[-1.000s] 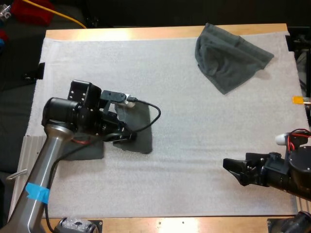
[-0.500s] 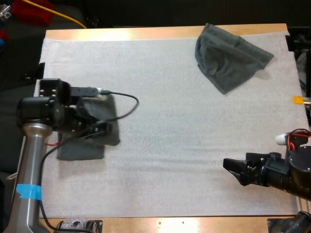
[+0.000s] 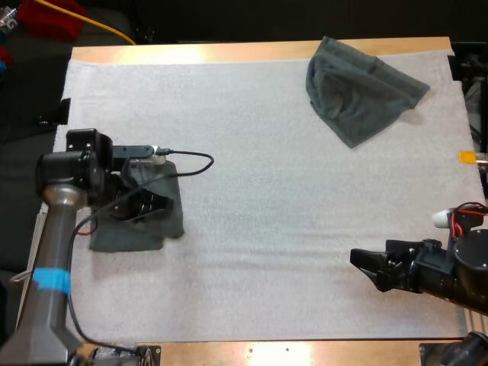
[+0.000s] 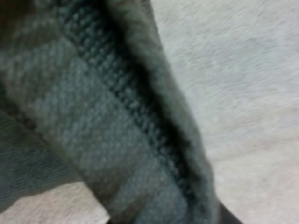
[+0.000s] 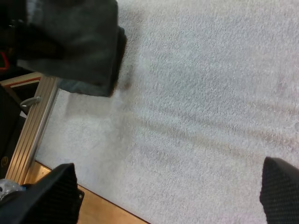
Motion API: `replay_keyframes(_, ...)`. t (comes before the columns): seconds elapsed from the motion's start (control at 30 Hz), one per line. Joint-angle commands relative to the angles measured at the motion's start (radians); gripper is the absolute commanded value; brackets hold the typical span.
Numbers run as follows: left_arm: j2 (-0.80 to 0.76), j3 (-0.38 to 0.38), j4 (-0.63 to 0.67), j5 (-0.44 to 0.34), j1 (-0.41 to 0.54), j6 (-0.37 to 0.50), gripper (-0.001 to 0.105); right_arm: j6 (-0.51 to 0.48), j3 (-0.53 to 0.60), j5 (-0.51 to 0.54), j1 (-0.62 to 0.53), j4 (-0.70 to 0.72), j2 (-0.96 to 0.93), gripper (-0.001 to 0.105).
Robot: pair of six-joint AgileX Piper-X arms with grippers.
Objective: Pick towel from pile, fold and stack
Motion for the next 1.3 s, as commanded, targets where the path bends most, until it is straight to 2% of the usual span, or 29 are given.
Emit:
replay_keyframes(0.0, 0.014, 0.0, 0.004, -0.043, 0.001, 0.008, 0.0, -0.01, -0.01, -0.004, 0.001, 0.001, -0.003, 0.077)
replay_keyframes(0.3, 0.045, 0.0, -0.022, -0.201, 0.014, 0.005, 0.0, -0.01, -0.01, 0.014, 0.001, 0.001, -0.003, 0.077)
replay_keyframes(0.73, 0.159, 0.041, -0.052, -0.255, 0.119, -0.004, 0.0, -0.01, -0.01, 0.039, 0.001, 0.001, -0.003, 0.077)
replay_keyframes(0.87, 0.172, 0.043, -0.07, -0.314, 0.126, -0.004, 0.0, -0.01, -0.01, 0.039, 0.001, 0.001, -0.003, 0.077)
replay_keyframes(0.93, 0.172, 0.042, -0.075, -0.337, 0.126, -0.004, 0.005, -0.01, -0.01, 0.039, 0.001, 0.001, -0.003, 0.077)
replay_keyframes(1.03, 0.172, 0.042, -0.075, -0.4, 0.126, -0.004, 0.024, -0.01, -0.01, 0.039, 0.001, 0.001, -0.003, 0.077)
replay_keyframes(1.1, 0.172, 0.042, -0.071, -0.439, 0.126, -0.007, 0.046, -0.01, -0.01, 0.039, 0.001, 0.001, -0.003, 0.077)
replay_keyframes(1.2, 0.172, 0.042, -0.059, -0.466, 0.126, -0.023, 0.07, -0.01, -0.01, 0.039, 0.001, 0.001, -0.003, 0.077)
replay_keyframes(1.27, 0.172, 0.037, -0.046, -0.502, 0.126, -0.023, 0.071, -0.01, -0.01, 0.039, 0.001, 0.001, -0.003, 0.077)
